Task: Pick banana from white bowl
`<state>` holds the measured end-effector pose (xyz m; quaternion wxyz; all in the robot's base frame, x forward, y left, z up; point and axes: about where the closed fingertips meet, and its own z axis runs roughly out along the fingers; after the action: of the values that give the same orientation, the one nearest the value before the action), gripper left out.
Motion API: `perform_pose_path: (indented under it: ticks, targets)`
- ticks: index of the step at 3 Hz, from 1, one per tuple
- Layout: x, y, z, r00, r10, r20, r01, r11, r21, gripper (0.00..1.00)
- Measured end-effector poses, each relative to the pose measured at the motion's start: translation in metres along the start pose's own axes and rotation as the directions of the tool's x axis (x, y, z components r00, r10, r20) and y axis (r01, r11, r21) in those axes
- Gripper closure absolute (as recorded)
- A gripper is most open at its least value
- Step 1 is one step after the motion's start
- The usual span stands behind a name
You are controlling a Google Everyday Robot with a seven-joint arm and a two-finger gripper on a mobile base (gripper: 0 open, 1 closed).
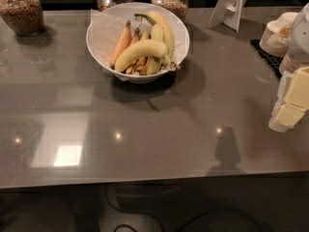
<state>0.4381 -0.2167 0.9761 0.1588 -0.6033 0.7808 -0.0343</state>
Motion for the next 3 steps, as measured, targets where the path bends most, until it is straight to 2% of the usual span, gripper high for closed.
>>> perform_pose_path:
  ticks: [1, 2, 3]
  targets:
    - [0.000, 0.000, 0.000, 1.000, 0.000, 0.000, 0.000, 1.0000, 0.000, 0.00]
    - [-0.016, -0.008, 0.001, 0.998, -0.009, 0.056, 0.007, 0.9996, 0.028, 0.00]
    - [-0.063, -0.025, 0.002, 0.984, -0.035, 0.172, 0.021, 0.9965, 0.081, 0.00]
